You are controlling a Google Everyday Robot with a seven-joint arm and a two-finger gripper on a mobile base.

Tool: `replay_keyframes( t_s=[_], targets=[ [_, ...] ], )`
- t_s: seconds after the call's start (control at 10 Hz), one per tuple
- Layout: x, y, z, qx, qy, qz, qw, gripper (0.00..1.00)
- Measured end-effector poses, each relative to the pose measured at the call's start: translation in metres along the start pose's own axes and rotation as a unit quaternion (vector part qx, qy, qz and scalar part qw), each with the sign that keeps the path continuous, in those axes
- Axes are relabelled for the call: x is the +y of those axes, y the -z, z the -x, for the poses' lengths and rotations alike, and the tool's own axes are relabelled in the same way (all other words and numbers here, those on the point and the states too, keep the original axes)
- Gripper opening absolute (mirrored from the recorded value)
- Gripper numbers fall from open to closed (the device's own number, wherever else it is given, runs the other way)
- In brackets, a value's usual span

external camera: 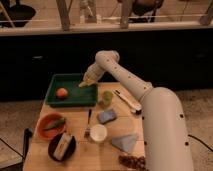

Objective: Place banana in tray

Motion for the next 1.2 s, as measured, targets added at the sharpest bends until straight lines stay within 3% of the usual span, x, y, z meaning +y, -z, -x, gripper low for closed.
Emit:
replay_keyframes(
  t_s=[0.3,0.5,1.2],
  targets=[
    [-0.0014,0.0001,0.0005,0.000,0.002,0.004,1.0000,0.64],
    [-0.0021,-0.0003,0.0007,0.000,0.003,0.008,1.0000,0.79],
    [-0.0033,-0.0058,0.0026,-0.002,0.008,0.016,0.9998,0.80]
  ],
)
